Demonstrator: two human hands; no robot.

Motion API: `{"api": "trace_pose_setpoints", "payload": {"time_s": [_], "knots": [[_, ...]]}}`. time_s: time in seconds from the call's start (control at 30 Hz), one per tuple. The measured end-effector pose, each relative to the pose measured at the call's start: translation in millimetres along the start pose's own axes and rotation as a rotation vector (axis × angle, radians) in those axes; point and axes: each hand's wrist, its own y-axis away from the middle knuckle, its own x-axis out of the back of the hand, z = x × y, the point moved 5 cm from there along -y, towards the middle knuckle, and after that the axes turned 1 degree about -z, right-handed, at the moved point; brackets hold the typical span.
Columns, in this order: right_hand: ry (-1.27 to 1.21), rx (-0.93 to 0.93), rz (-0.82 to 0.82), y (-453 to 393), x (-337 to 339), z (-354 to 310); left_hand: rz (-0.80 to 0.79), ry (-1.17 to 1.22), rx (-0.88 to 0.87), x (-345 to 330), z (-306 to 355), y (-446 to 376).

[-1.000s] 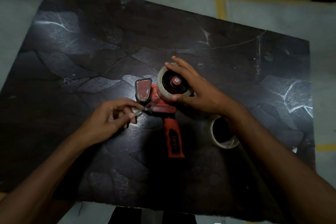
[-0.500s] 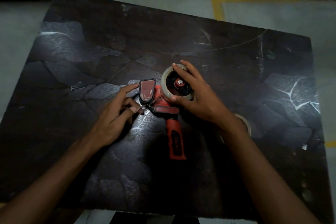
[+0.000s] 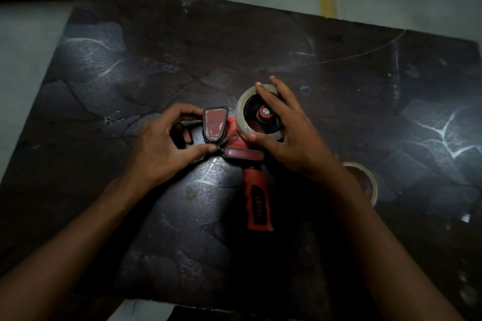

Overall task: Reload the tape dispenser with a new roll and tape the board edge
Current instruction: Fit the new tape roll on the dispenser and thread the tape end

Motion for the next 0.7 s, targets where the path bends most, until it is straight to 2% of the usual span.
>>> {"api": "trace_pose_setpoints", "payload": {"time_s": [0.13, 0.33, 0.37, 0.43, 0.53, 0.7], "knots": [[-0.017, -0.049, 0.073, 8.4, -2.3, -9.1, 0.030, -0.017, 0.011, -0.9, 1.0, 4.8], [-0.007, -0.215, 0.458, 64.4, -12.4, -25.5, 0.074, -0.083, 0.003, -2.2, 8.4, 14.3], [-0.010, -0.279, 0.447, 75.4, -18.4, -25.5, 0.091, -0.084, 0.011, -2.9, 8.4, 16.1], [-0.075, -0.458, 0.312, 91.1, -36.5, -18.6, 0.124, -0.081, 0.042, -4.7, 6.0, 20.2], [-0.298, -0.640, 0.139, 95.6, -65.9, 0.0, 0.110, -0.072, 0.076, -10.2, 1.7, 24.5], [-0.973, -0.635, -0.096, 80.2, -96.7, -2.8, 0.091, 0.014, 0.077, -10.7, -3.3, 21.5]]}}
